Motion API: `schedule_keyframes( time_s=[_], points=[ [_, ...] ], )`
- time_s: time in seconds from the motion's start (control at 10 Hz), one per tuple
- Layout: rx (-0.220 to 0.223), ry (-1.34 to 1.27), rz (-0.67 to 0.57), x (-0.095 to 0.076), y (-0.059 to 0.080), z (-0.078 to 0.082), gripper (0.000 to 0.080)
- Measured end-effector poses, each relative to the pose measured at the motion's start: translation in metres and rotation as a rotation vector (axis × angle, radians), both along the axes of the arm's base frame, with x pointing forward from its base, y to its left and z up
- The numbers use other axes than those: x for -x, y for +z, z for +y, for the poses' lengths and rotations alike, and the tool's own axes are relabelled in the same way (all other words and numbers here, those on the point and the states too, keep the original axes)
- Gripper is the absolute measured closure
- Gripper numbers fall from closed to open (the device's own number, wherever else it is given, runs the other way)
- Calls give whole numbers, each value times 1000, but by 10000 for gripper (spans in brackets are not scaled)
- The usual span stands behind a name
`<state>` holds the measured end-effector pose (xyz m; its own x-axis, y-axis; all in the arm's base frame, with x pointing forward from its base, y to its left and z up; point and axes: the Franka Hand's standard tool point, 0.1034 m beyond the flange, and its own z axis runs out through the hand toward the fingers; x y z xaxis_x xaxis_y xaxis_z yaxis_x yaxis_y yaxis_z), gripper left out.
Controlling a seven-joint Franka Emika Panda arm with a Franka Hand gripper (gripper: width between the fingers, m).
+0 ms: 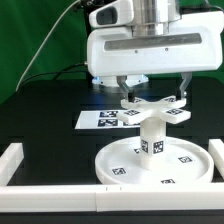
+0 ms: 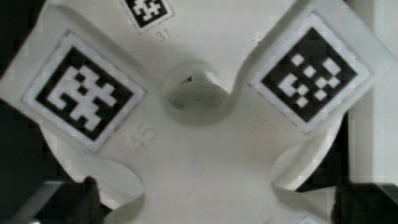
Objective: Assemble round table
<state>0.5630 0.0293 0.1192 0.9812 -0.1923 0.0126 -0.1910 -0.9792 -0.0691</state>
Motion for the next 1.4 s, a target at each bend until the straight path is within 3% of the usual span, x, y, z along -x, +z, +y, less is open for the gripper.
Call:
schedule_keyframes(
  time_s=[0.3, 0.8, 1.4],
  points=[
    [5, -9, 14, -3, -6, -7, 151],
    [2, -6, 17, -1, -8, 2, 151],
    [15, -37, -1, 0, -16, 0, 179]
  ],
)
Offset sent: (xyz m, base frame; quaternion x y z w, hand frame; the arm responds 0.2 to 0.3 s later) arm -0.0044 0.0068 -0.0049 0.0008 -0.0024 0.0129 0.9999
